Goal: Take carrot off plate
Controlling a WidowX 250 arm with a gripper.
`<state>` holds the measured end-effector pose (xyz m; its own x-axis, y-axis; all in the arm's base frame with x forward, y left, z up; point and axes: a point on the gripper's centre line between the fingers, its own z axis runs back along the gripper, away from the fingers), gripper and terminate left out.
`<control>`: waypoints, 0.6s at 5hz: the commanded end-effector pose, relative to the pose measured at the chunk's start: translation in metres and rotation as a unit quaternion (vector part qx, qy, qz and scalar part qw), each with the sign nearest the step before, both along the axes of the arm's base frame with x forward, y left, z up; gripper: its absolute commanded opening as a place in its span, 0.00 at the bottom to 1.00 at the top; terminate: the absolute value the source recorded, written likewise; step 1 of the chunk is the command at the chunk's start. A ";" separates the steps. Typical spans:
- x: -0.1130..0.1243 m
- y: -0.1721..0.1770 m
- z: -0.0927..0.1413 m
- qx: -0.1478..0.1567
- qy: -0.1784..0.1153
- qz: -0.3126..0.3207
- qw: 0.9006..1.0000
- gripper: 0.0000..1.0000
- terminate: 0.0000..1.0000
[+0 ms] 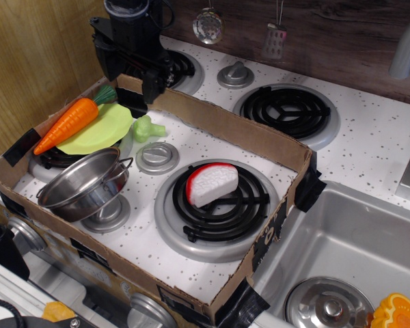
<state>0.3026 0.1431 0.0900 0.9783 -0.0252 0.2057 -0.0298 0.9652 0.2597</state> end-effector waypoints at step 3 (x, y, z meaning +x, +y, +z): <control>-0.017 0.045 -0.026 0.001 0.029 0.035 0.999 1.00 0.00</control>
